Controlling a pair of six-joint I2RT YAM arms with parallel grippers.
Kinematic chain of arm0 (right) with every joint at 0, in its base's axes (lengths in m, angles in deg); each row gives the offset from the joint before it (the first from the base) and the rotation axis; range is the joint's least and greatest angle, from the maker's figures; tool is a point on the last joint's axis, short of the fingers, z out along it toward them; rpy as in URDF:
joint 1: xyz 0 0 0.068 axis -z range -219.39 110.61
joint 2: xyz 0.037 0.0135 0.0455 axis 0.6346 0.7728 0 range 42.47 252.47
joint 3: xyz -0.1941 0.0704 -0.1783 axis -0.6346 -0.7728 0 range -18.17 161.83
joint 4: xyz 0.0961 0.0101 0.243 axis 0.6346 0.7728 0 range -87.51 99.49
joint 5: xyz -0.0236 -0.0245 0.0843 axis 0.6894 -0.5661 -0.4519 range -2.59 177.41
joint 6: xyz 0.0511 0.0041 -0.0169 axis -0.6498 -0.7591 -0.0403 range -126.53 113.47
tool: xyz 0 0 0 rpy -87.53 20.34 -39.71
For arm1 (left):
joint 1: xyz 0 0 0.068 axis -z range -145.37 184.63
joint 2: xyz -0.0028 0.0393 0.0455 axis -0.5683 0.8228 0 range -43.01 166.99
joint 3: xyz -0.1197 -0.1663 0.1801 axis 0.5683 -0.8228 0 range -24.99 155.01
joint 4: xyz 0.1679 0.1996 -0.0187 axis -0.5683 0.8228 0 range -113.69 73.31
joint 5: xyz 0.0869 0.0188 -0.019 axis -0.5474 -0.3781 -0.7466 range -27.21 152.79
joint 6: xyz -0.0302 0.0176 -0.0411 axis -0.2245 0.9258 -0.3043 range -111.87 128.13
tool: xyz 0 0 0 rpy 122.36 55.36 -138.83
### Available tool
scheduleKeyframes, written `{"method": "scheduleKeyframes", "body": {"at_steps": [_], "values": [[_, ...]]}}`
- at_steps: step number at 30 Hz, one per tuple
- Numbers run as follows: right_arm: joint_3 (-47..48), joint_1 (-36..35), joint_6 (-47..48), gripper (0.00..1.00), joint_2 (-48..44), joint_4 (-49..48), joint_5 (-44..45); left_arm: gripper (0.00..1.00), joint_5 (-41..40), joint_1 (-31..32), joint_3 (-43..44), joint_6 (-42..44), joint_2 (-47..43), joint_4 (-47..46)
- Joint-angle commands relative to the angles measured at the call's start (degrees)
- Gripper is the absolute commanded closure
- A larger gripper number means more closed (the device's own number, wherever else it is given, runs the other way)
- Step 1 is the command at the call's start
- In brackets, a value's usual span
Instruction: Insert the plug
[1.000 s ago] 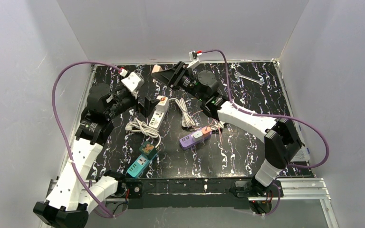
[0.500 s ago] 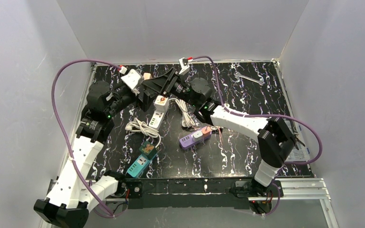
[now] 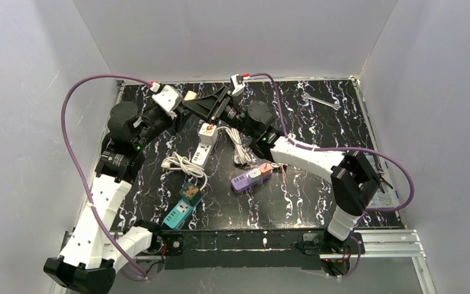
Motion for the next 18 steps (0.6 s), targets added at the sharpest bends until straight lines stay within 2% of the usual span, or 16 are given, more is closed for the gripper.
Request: {"method": "scheduleKeyframes", "body": {"at_steps": [1,2,3,5,9,12,15,18], "values": [[0.76,-0.81,-3.99,0.56,1.12,-5.75,-5.82,0.69,2.47,0.58,1.51,0.8,-0.31,1.51],[0.61,-0.81,-3.96,0.55,0.87,-4.99,-6.09,0.68,2.81,0.55,1.35,0.88,-0.46,1.77],[0.36,-0.81,-3.77,0.54,0.45,-4.42,-6.2,0.73,3.27,0.56,1.26,0.99,-0.58,1.96],[-0.18,-0.81,-3.06,0.45,-0.44,-3.06,-6.43,1.0,3.85,0.56,1.26,1.2,-0.77,2.75],[0.22,0.48,0.08,0.23,-2.61,2.41,-6.89,1.0,5.65,0.58,1.28,1.92,-1.32,4.43],[1.2,3.23,0.95,0.13,-3.0,5.17,-10.07,1.0,6.92,0.58,1.29,2.94,-1.63,5.69],[1.13,7.12,-1.95,0.13,-2.37,2.27,-17.28,1.0,9.38,0.56,1.66,4.26,-1.96,7.5],[1.02,10.85,-7.73,0.2,-0.79,-5.34,-26.31,1.0,13.19,0.53,2.27,6.7,-2.01,10.76]]}}
